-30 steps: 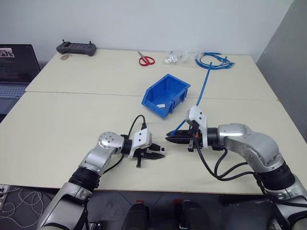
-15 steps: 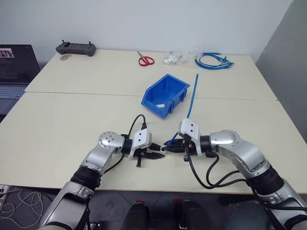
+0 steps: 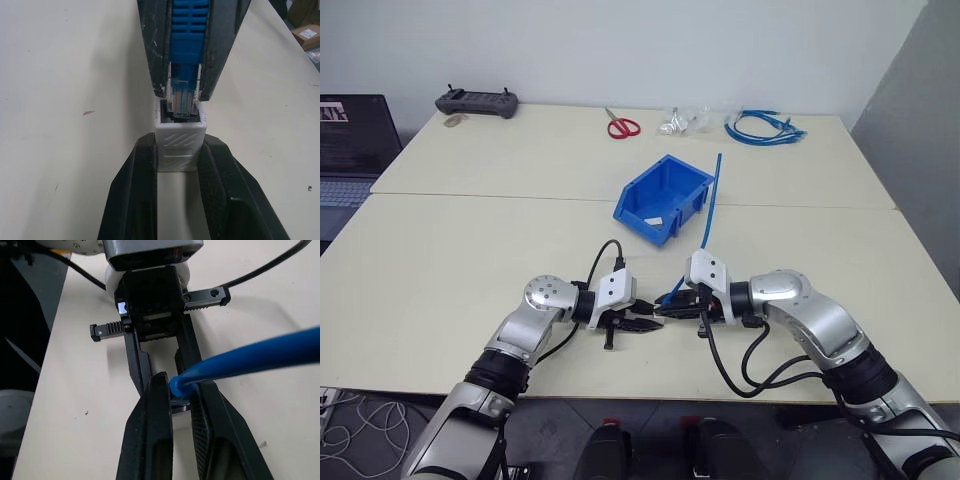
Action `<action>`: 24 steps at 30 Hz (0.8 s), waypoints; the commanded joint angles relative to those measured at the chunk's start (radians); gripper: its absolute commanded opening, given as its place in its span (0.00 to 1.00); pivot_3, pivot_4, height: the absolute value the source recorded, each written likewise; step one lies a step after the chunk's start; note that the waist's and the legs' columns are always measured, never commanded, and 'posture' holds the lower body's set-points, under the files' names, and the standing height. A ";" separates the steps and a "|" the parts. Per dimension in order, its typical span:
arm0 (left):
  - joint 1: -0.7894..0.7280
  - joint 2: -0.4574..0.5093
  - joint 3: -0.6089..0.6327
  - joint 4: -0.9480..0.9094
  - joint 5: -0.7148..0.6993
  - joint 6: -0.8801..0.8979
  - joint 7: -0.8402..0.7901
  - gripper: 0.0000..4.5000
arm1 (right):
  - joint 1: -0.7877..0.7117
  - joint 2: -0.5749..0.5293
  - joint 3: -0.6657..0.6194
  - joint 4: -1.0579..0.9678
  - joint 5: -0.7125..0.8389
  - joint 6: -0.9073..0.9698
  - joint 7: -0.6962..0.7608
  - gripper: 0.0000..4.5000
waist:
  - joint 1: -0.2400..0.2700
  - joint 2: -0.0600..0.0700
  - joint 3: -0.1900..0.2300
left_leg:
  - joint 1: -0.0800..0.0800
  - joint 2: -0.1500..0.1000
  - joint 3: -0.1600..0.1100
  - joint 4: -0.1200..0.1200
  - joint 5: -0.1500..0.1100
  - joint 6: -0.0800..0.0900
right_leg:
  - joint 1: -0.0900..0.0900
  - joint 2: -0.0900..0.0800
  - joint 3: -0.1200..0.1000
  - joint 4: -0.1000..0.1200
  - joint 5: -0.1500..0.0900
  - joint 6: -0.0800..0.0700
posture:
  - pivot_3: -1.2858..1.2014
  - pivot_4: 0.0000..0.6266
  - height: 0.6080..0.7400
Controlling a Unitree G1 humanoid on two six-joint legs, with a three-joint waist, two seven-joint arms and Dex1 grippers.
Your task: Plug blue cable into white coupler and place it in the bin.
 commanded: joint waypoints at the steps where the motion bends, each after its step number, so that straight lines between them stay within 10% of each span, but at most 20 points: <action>1: 0.009 0.005 0.006 -0.034 0.010 0.010 0.003 0.17 | -0.006 -0.014 0.038 0.055 -0.069 -0.029 0.025 0.05 | 0.000 0.000 0.000 | 0.000 0.000 0.000 0.000 0.000 0.000 | 0.000 0.000 0.000 0.000 0.000 0.000 | 0.52 0.24 1.00; 24: 0.026 0.007 0.021 -0.073 0.016 0.026 0.031 0.17 | -0.046 0.031 0.157 0.153 -0.134 0.066 0.157 0.05 | 0.000 0.001 -0.007 | 0.002 0.000 0.001 0.000 0.000 0.000 | 0.001 0.000 0.001 0.001 0.001 -0.001 | 0.52 0.24 1.00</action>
